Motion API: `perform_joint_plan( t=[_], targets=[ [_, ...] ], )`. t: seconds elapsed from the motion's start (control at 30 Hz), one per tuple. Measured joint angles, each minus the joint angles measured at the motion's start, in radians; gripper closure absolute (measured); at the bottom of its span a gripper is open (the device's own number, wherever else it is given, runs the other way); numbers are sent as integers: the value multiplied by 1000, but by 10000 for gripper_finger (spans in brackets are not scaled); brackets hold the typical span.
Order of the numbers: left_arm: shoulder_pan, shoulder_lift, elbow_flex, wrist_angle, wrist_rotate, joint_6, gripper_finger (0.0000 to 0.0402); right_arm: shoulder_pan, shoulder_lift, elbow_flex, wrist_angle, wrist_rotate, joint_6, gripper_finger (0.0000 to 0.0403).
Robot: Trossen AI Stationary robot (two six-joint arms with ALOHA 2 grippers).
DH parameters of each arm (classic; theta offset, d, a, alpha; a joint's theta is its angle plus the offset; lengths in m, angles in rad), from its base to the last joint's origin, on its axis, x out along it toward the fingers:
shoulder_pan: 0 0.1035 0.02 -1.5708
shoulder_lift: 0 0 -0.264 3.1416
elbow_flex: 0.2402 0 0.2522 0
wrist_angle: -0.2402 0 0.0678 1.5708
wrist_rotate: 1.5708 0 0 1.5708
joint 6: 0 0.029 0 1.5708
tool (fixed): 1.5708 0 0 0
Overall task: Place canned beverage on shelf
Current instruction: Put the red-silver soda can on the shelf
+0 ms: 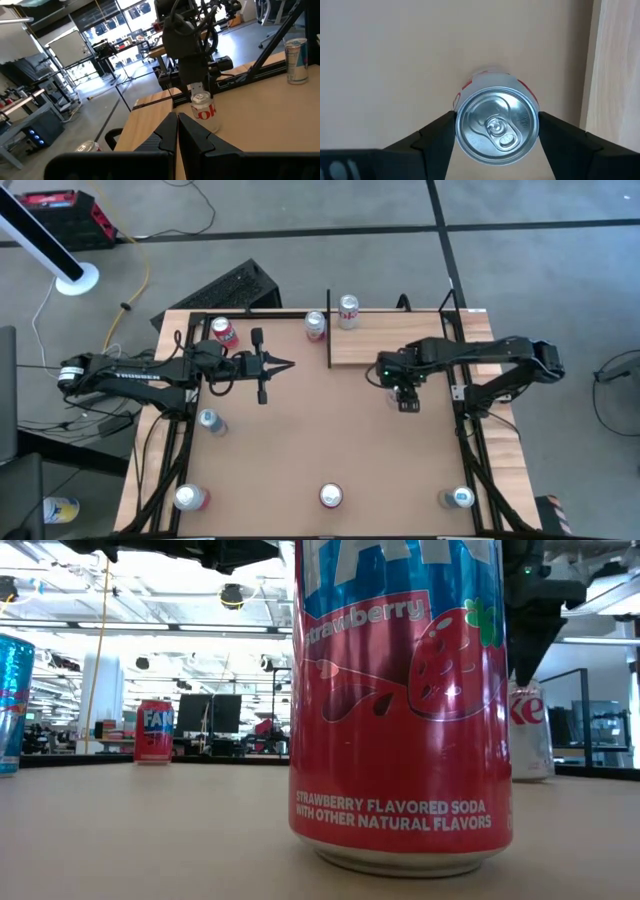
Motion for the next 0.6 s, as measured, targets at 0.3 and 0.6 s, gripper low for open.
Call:
perform_joint_plan(
  t=[0.3, 0.6],
  targets=[
    [0, 0, 0, 0, -1, 8, 402, 0, -5, -1, -12, 12, 42, 88],
    [0, 0, 0, 0, -1, 8, 402, 0, -9, -2, -66, 20, 54, 45]
  ],
)
